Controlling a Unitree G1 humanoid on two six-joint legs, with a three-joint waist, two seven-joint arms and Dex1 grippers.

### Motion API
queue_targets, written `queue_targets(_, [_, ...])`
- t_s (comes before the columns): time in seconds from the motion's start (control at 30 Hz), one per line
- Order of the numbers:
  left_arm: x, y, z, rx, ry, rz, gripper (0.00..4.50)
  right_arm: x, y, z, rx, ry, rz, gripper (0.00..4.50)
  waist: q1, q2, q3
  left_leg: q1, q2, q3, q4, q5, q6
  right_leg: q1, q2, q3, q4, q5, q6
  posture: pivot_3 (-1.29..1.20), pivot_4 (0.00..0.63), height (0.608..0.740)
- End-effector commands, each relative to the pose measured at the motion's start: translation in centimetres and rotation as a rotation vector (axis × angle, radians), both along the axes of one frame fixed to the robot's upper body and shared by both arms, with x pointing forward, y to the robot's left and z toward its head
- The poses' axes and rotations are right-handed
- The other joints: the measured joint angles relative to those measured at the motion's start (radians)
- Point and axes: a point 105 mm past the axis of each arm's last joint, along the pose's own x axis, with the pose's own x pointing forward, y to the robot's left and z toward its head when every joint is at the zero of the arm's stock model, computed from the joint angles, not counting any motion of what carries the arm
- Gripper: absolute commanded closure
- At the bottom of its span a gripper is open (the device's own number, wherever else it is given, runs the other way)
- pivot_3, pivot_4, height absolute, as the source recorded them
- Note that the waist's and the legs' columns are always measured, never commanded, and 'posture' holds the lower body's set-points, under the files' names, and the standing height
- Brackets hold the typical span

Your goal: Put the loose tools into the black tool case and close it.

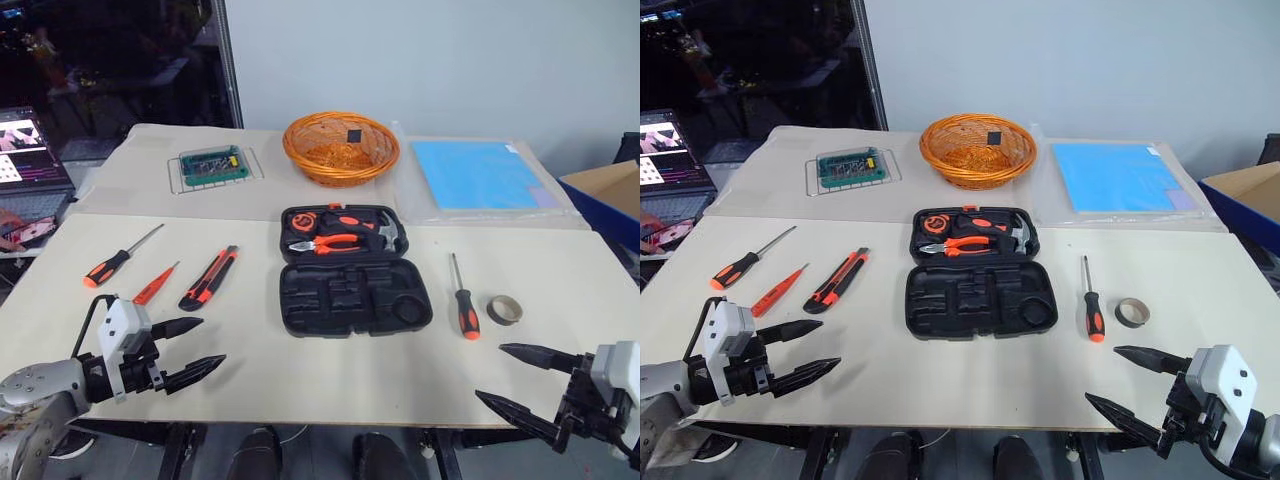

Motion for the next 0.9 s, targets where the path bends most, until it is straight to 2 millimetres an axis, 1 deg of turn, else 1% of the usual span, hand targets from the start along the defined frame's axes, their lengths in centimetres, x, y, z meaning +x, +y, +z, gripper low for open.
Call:
queue_targets(0.03, [1.4, 0.5, 1.3, -0.035, -0.055, 0.092, 0.00, 1.0, 1.3, 1.8, 0.032, -0.115, 0.031, 0.02, 0.001, 0.000, 0.000, 0.000, 0.000, 0.000, 0.000, 0.000, 0.000, 0.000, 0.000, 0.000, 0.000, 0.000, 0.000, 0.00, 0.150, 0.740])
queue_targets(0.07, [2.9, 1.7, 1.9, -0.071, -0.079, 0.227, 0.00, 1.8, 2.9, 2.8, 0.081, -0.172, 0.069, 0.02, 0.001, 0.000, 0.000, 0.000, 0.000, 0.000, 0.000, -0.001, 0.000, 0.000, 0.000, 0.000, 0.000, 0.000, 0.000, 0.00, 0.150, 0.740])
queue_targets(0.13, [5.0, 4.2, 2.8, -0.135, -0.093, 0.436, 0.00, 2.8, 5.4, 4.3, 0.152, -0.247, 0.137, 0.02, -0.002, -0.001, 0.001, 0.000, 0.000, -0.001, 0.000, -0.001, 0.000, 0.001, 0.000, -0.002, 0.000, 0.000, 0.000, 0.00, 0.150, 0.740])
queue_targets(0.2, [6.2, 6.1, 3.0, -0.149, -0.057, 0.557, 0.00, 3.3, 7.0, 5.1, 0.183, -0.273, 0.188, 0.02, -0.002, -0.004, 0.002, 0.000, 0.000, -0.003, 0.002, -0.001, 0.000, 0.001, 0.002, -0.002, 0.005, 0.001, 0.001, 0.00, 0.150, 0.740])
queue_targets(0.23, [6.8, 7.3, 3.0, -0.123, -0.043, 0.618, 0.00, 3.6, 7.7, 5.5, 0.195, -0.284, 0.209, 0.02, -0.001, -0.004, 0.002, 0.001, 0.000, -0.004, 0.003, -0.001, 0.000, 0.001, 0.003, -0.002, 0.007, 0.001, 0.001, 0.00, 0.150, 0.740])
queue_targets(0.3, [7.8, 9.3, 3.4, -0.096, -0.016, 0.684, 0.00, 3.7, 8.9, 5.7, 0.195, -0.281, 0.261, 0.02, 0.001, -0.006, 0.002, 0.003, 0.000, -0.004, 0.003, -0.001, 0.000, 0.003, 0.003, -0.003, 0.008, 0.001, 0.001, 0.00, 0.150, 0.740])
queue_targets(0.33, [8.6, 10.8, 3.9, -0.041, -0.017, 0.705, 0.00, 3.7, 9.6, 5.9, 0.190, -0.268, 0.313, 0.02, 0.002, -0.008, 0.003, 0.003, 0.000, -0.004, 0.002, -0.001, 0.000, 0.002, 0.003, -0.003, 0.007, 0.001, 0.001, 0.00, 0.150, 0.740])
queue_targets(0.37, [9.2, 11.9, 4.4, -0.003, -0.016, 0.717, 0.00, 3.6, 10.2, 6.0, 0.185, -0.258, 0.348, 0.02, 0.003, -0.009, 0.004, 0.001, 0.000, -0.004, 0.002, -0.001, 0.001, 0.001, 0.003, -0.003, 0.007, 0.001, 0.001, 0.00, 0.150, 0.740])
queue_targets(0.4, [9.8, 13.0, 4.5, 0.081, 0.000, 0.719, 0.00, 3.8, 10.6, 6.4, 0.192, -0.259, 0.375, 0.02, 0.005, -0.011, 0.005, 0.000, 0.000, -0.004, 0.003, -0.001, 0.000, 0.001, 0.003, -0.005, 0.007, 0.001, 0.001, 0.00, 0.150, 0.740])
queue_targets(0.47, [10.6, 14.6, 4.6, 0.193, 0.017, 0.711, 0.00, 4.1, 11.2, 6.9, 0.198, -0.271, 0.404, 0.02, 0.008, -0.015, 0.005, 0.000, 0.000, -0.005, 0.002, -0.001, 0.000, 0.000, 0.003, -0.006, 0.007, 0.001, 0.000, 0.00, 0.150, 0.740])
queue_targets(0.53, [11.7, 15.4, 4.9, 0.255, 0.035, 0.675, 0.00, 4.5, 11.7, 7.4, 0.202, -0.297, 0.422, 0.02, 0.016, -0.015, 0.005, -0.001, 0.000, -0.004, 0.001, -0.001, 0.000, 0.001, 0.002, -0.007, 0.004, 0.001, -0.001, 0.00, 0.150, 0.740])
queue_targets(0.6, [13.0, 16.2, 4.6, 0.341, 0.091, 0.660, 0.00, 4.9, 12.1, 7.8, 0.206, -0.320, 0.436, 0.02, 0.026, -0.015, 0.005, -0.002, -0.001, -0.003, 0.001, -0.001, 0.000, 0.000, 0.001, -0.007, 0.004, 0.003, -0.005, 0.00, 0.150, 0.740])
queue_targets(0.73, [14.2, 17.1, 3.8, 0.453, 0.149, 0.673, 0.00, 5.1, 12.4, 7.9, 0.205, -0.327, 0.440, 0.02, 0.034, -0.016, 0.005, -0.010, 0.000, -0.005, 0.003, 0.000, 0.001, -0.001, 0.001, -0.014, 0.004, 0.005, -0.007, 0.00, 0.150, 0.740])
queue_targets(0.77, [14.3, 17.1, 3.4, 0.463, 0.179, 0.671, 0.00, 5.1, 12.5, 7.9, 0.204, -0.330, 0.441, 0.02, 0.034, -0.016, 0.005, -0.013, 0.000, -0.006, 0.004, 0.003, 0.006, -0.001, 0.001, -0.015, 0.006, 0.006, -0.004, 0.00, 0.150, 0.740])
queue_targets(0.83, [14.6, 17.0, 2.4, 0.497, 0.211, 0.676, 0.52, 5.0, 12.6, 7.9, 0.207, -0.338, 0.431, 0.00, 0.033, -0.017, 0.005, -0.014, 0.000, -0.006, 0.006, 0.004, 0.008, -0.001, 0.001, -0.015, 0.007, 0.006, 0.001, 0.00, 0.150, 0.740])
queue_targets(0.87, [14.6, 16.8, 1.8, 0.514, 0.226, 0.662, 0.67, 4.9, 12.6, 7.9, 0.207, -0.341, 0.427, 0.00, 0.033, -0.017, 0.005, -0.014, 0.000, -0.006, 0.006, 0.003, 0.008, -0.001, 0.001, -0.015, 0.007, 0.006, 0.001, 0.00, 0.150, 0.740])
queue_targets(0.9, [14.8, 16.4, 1.6, 0.503, 0.231, 0.644, 1.16, 4.8, 12.6, 7.9, 0.208, -0.342, 0.421, 0.00, 0.033, -0.017, 0.005, -0.014, 0.000, -0.007, 0.006, 0.003, 0.008, -0.001, 0.002, -0.015, 0.008, 0.005, 0.001, 0.00, 0.150, 0.740])
